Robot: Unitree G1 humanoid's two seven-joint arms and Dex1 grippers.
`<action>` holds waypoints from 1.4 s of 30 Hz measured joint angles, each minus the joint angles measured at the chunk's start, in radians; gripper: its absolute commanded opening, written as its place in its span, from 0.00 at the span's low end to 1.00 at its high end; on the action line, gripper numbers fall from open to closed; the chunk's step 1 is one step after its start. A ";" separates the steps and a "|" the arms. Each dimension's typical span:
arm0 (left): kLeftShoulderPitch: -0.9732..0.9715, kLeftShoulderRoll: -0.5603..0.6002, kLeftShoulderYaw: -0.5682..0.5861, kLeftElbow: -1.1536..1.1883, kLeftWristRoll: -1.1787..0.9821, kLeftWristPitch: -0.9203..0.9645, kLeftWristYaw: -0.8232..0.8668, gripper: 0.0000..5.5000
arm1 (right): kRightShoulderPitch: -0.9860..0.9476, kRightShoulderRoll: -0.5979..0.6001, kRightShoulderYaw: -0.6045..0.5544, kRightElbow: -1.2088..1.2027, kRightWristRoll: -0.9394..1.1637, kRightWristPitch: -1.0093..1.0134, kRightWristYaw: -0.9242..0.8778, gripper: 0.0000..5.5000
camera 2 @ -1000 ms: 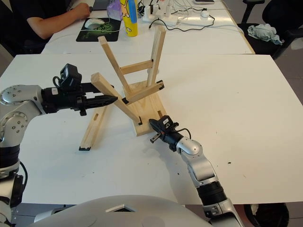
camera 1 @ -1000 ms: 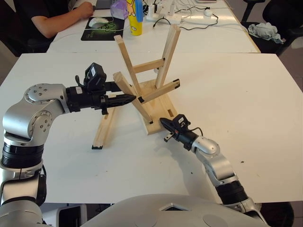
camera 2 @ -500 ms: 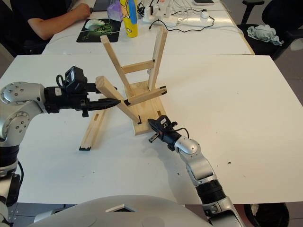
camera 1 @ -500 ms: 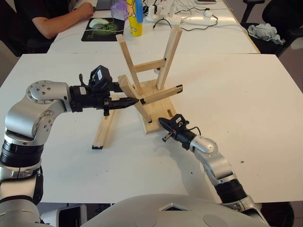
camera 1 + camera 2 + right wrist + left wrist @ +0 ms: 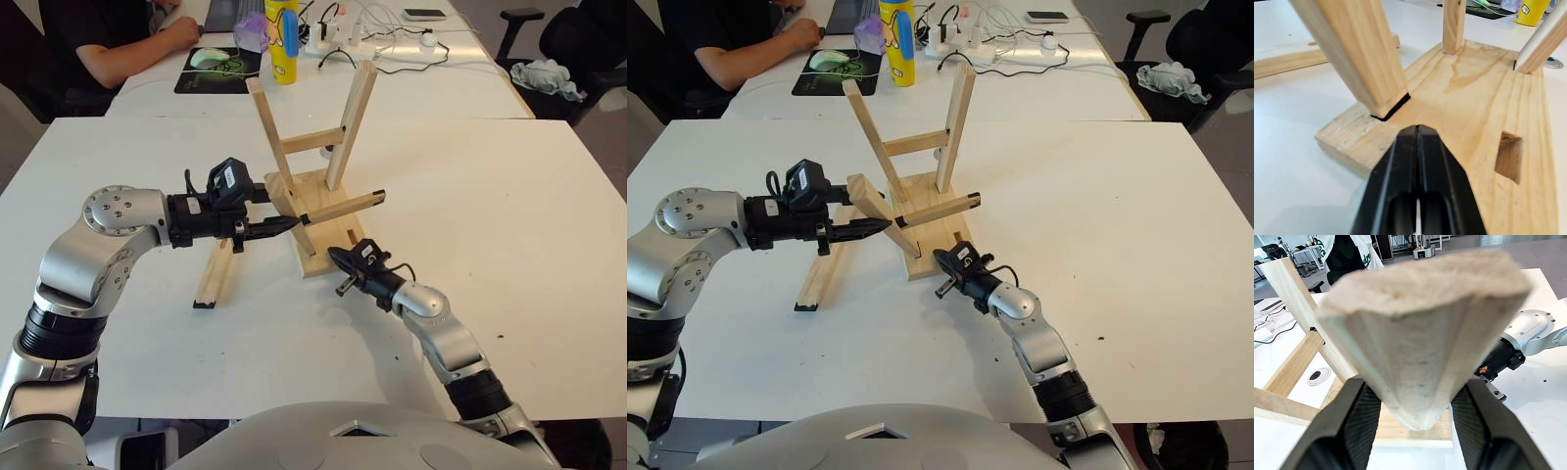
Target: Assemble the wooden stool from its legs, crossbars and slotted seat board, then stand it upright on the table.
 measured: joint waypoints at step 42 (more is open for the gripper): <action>-0.004 -0.031 -0.075 0.172 0.013 -0.220 -0.020 0.38 | -0.046 -0.002 0.020 0.030 -0.001 0.024 0.013 0.00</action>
